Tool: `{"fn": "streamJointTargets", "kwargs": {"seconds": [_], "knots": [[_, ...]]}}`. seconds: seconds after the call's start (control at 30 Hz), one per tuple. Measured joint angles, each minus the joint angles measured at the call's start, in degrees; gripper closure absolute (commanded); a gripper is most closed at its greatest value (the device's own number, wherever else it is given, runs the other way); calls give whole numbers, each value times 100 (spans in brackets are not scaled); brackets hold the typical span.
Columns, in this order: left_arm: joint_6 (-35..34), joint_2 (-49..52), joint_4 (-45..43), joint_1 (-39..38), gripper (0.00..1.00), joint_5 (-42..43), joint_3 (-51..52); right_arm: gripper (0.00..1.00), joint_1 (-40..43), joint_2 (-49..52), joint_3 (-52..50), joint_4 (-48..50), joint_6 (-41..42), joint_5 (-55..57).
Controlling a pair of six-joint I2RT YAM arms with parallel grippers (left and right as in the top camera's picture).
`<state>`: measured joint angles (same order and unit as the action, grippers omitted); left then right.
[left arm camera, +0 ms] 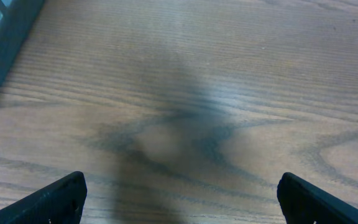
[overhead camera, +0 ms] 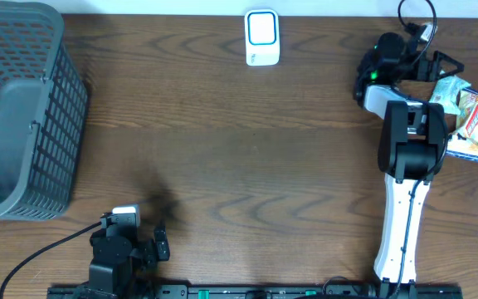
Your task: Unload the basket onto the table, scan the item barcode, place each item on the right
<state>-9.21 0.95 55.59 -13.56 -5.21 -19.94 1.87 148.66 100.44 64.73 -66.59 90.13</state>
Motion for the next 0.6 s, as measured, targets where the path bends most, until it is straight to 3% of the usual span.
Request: {"fn": "streamJointTargets", "kwargs": {"seconds": [0.13,0.2,0.4,0.6], "knots": [[0,0,-2,0,2,0,0,1,-341,2,306,1873,-1091,74],[2,0,-2,0,2,0,0,1,-568,0,728,2354,-1759,103],[2,0,-2,0,2,0,0,1,-1368,-177,1836,2413,-3049,101],[2,0,0,0,2,2,0,1,-2424,-1132,2337,1755,-3574,-63]]}}
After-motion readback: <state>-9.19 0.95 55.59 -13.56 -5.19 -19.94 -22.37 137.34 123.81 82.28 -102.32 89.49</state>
